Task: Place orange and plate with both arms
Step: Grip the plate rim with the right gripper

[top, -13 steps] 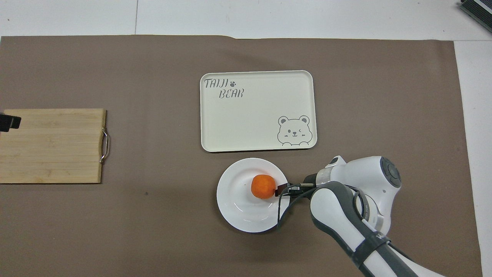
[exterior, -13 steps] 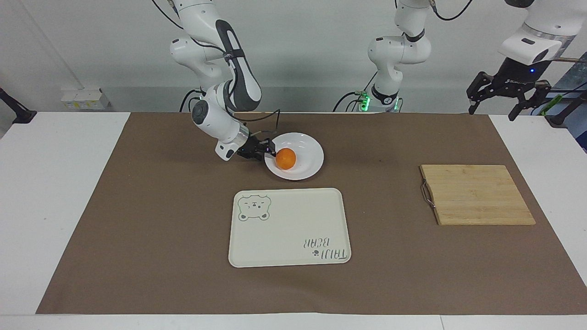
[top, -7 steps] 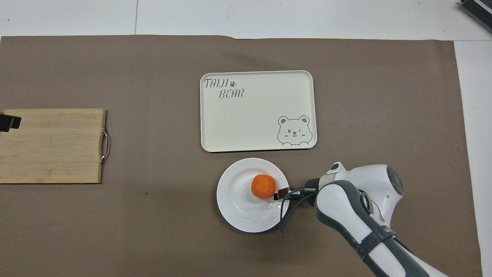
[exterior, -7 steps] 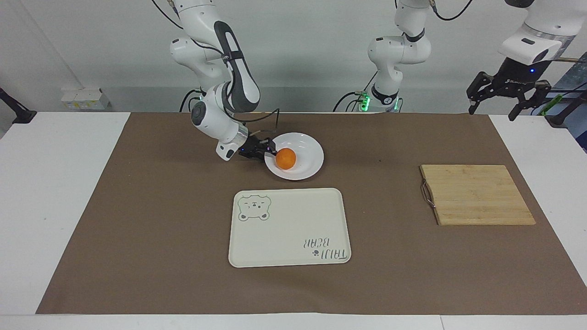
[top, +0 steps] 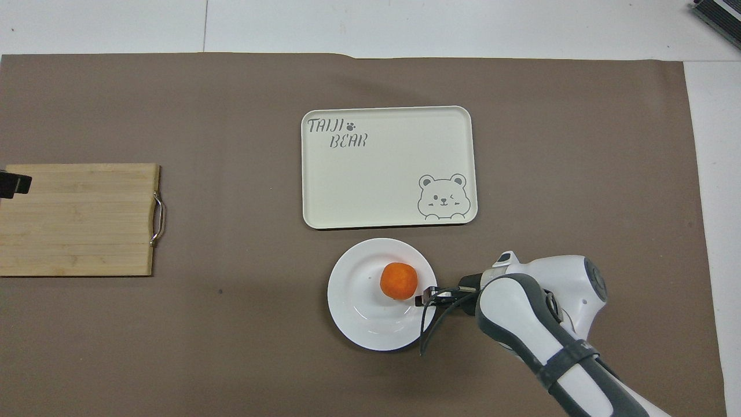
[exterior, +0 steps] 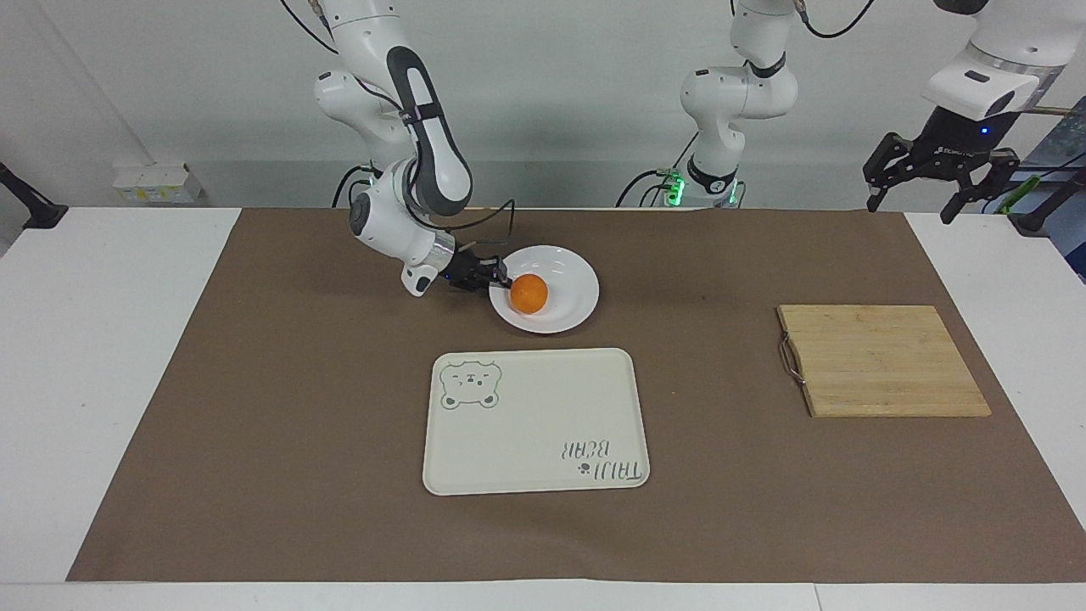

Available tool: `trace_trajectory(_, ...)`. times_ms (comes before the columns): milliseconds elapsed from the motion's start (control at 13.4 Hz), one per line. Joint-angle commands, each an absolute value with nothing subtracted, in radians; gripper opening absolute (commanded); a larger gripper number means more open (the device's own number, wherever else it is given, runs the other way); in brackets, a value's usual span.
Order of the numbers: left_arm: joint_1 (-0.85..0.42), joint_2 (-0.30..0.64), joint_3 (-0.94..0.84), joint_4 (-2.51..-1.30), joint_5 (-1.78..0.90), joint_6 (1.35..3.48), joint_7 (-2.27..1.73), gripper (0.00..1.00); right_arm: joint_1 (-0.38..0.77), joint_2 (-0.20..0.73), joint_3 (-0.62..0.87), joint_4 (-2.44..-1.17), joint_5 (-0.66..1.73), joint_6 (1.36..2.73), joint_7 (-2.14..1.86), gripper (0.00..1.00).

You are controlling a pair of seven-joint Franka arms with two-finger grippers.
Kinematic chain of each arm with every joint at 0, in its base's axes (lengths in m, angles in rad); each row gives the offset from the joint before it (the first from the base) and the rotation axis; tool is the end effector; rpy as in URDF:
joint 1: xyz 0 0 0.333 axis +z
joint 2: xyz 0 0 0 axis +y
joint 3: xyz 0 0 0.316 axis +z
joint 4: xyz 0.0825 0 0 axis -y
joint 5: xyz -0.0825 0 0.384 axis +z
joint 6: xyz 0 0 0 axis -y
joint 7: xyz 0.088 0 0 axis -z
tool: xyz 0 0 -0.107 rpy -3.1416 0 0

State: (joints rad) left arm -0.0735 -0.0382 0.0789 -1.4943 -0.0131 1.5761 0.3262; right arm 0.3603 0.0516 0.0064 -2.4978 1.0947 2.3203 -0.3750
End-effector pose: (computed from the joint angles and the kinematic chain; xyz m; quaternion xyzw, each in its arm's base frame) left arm 0.5426 0.0026 0.6821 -0.9853 0.1597 -0.0604 0.0019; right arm 0.4153 0.1770 0.2531 -0.9340 0.0614 0.0963 0.3385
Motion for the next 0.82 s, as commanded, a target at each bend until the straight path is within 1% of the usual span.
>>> trace_trajectory(0, -0.064, -0.043, 0.071, -1.488, -0.002, 1.559, 0.336, 1.00, 0.345, 0.054, 0.012, -2.523, 1.112, 2.332, -0.410, 0.00)
trace_trajectory(223, -0.064, -0.043, 0.071, -1.488, -0.002, 1.559, 0.336, 1.00, 0.301, 0.049, 0.012, -2.522, 1.115, 2.281, -0.478, 0.00)
trace_trajectory(447, -0.064, -0.043, 0.071, -1.488, -0.002, 1.559, 0.336, 1.00, 0.206, 0.035, 0.012, -2.522, 1.117, 2.156, -0.595, 0.00)
trace_trajectory(596, -0.064, -0.043, 0.071, -1.488, -0.002, 1.559, 0.336, 1.00, 0.152, 0.025, 0.012, -2.520, 1.140, 2.044, -0.630, 0.00)
trace_trajectory(745, -0.064, -0.043, 0.071, -1.488, -0.002, 1.559, 0.336, 1.00, 0.134, 0.021, 0.012, -2.514, 1.144, 2.008, -0.646, 0.00)
